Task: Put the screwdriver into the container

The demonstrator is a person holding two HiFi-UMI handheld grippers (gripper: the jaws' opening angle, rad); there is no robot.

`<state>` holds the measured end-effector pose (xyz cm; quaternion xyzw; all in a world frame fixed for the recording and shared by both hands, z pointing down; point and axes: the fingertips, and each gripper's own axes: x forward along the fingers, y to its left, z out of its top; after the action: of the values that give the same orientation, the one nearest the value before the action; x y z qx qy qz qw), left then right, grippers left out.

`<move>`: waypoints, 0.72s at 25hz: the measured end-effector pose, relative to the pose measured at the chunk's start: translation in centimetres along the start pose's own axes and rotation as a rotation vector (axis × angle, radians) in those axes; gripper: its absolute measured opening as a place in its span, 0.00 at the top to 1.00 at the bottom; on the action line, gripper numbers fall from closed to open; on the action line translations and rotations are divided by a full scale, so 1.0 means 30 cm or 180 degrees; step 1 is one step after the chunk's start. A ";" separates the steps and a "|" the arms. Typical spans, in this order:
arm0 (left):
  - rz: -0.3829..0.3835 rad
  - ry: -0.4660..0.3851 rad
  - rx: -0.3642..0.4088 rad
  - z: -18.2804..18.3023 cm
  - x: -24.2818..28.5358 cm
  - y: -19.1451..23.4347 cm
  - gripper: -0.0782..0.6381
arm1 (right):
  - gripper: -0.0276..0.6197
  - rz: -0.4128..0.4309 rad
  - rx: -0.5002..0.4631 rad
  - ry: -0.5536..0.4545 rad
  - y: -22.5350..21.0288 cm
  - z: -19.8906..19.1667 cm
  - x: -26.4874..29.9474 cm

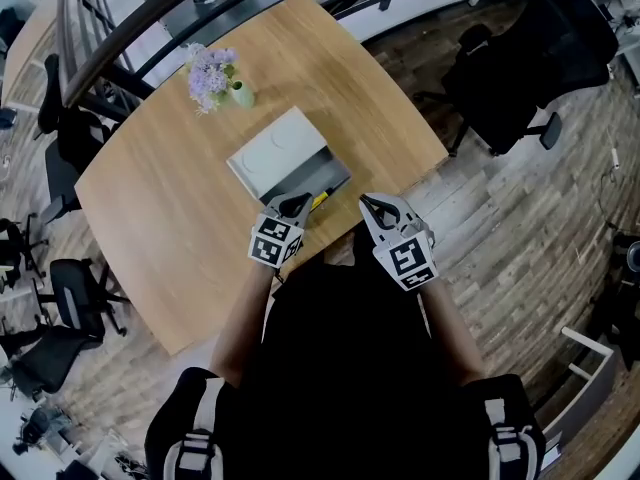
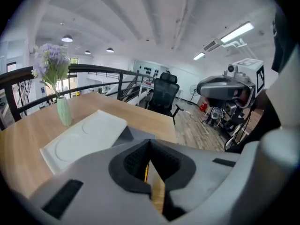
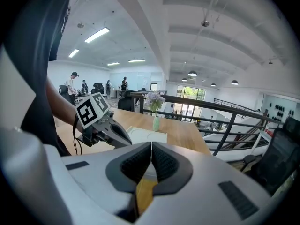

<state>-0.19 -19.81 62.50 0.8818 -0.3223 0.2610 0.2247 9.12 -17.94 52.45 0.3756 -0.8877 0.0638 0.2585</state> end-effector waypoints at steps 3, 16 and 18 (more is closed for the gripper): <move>-0.0022 -0.0136 0.0083 0.041 -0.046 -0.022 0.86 | 0.92 -0.0045 0.0015 -0.0006 0.028 -0.008 -0.013; -0.0402 -0.0714 0.0378 0.091 -0.306 -0.129 0.86 | 0.92 -0.0198 -0.0046 -0.0031 0.192 0.007 -0.033; -0.0444 -0.0747 0.0386 0.077 -0.330 -0.144 0.86 | 0.92 -0.0218 -0.0044 -0.0028 0.214 0.004 -0.037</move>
<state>-3.00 -13.68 53.77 0.9384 -0.2679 0.1588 0.1494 5.21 -12.71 52.30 0.4043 -0.8758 0.0472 0.2593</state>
